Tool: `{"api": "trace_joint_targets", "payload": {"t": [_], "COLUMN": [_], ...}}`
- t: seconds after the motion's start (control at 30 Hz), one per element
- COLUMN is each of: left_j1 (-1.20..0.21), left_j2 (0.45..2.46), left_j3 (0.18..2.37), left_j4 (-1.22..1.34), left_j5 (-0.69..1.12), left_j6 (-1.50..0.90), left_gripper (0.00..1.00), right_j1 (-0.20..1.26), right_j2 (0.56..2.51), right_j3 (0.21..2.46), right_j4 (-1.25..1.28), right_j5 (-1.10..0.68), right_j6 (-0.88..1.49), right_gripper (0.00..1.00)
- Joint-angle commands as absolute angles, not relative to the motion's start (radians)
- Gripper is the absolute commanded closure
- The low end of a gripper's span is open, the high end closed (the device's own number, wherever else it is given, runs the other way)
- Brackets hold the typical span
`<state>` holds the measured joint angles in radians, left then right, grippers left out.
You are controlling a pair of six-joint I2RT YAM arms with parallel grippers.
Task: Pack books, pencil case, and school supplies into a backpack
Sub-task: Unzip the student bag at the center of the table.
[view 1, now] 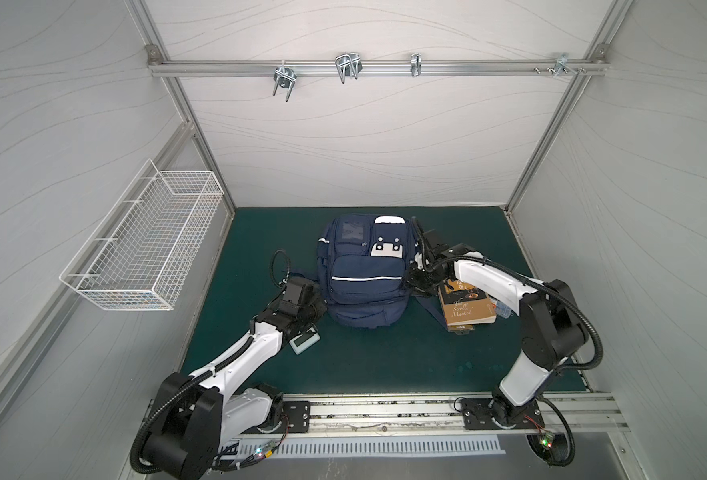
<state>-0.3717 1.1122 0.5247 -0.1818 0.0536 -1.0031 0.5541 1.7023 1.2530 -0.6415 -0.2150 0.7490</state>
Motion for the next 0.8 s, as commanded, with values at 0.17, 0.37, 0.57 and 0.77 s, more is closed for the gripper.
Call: {"api": "trace_joint_targets", "payload": {"t": [0.17, 0.37, 0.57, 0.77], "left_j1": [-0.488, -0.487, -0.481, -0.39], "left_j2": [1.022, 1.023, 1.018, 1.086], "left_j3": [0.504, 0.478, 0.487, 0.499], "left_j4": [-0.045, -0.036, -0.193, -0.236], "left_j5": [0.094, 0.104, -0.043, -0.07], "left_j6": [-1.016, -1.024, -1.011, -0.988], "left_gripper": [1.0, 1.0, 1.0, 1.0], "right_j1": [0.777, 0.795, 0.762, 0.7], "right_j2": [1.589, 1.708, 1.743, 1.712], "right_j3": [1.167, 1.166, 1.185, 1.122], "right_j4": [-0.636, -0.508, -0.584, -0.599], "right_j5": [-0.108, -0.189, -0.097, -0.07], "right_j6": [0.977, 1.06, 1.031, 0.978], "right_gripper": [0.14, 0.24, 0.77, 1.0]}}
